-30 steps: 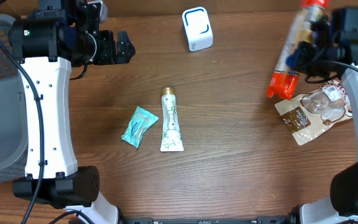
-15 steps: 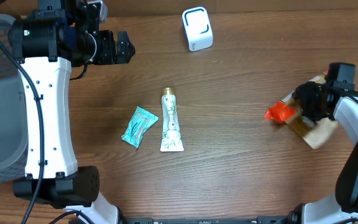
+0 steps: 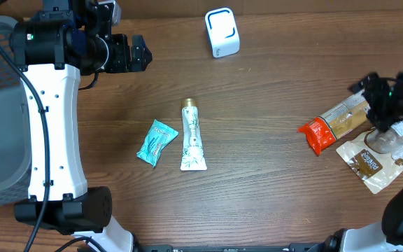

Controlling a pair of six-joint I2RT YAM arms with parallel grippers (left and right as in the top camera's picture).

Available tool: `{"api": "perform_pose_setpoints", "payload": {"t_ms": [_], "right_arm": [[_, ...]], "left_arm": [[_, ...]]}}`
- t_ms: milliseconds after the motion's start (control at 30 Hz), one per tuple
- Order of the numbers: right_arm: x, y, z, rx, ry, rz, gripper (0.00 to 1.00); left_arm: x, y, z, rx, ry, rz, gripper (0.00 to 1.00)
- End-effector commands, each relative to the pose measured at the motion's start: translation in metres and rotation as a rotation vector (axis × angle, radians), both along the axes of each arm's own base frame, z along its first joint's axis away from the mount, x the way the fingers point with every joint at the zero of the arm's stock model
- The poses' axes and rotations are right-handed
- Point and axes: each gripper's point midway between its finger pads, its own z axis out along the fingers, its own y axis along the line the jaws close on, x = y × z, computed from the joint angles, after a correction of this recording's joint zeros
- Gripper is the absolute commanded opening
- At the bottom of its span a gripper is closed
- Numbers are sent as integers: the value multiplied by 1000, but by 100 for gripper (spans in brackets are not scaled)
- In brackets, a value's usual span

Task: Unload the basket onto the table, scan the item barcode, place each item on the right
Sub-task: 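Carry the spaghetti package to the right side and release it, then move the right gripper to the white gold-capped tube and grasp it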

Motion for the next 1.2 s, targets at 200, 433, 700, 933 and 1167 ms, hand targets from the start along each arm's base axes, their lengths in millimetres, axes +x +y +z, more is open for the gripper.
{"api": "perform_pose_setpoints", "payload": {"t_ms": [200,433,700,933,1167], "right_arm": [[36,167,26,90,-200,480,100],[17,296,-25,80,-153,769,81],[-9,365,-52,-191,-165,895,76],[-32,404,-70,-84,-132,1018,66],[-41,420,-69,-260,-173,1106,64]], "left_arm": [[1,0,0,13,-6,-19,99],[1,0,0,12,-6,-19,99],[1,0,0,12,-6,-19,100],[1,0,0,12,-6,-19,99],[1,0,0,12,-6,-19,99]]}}
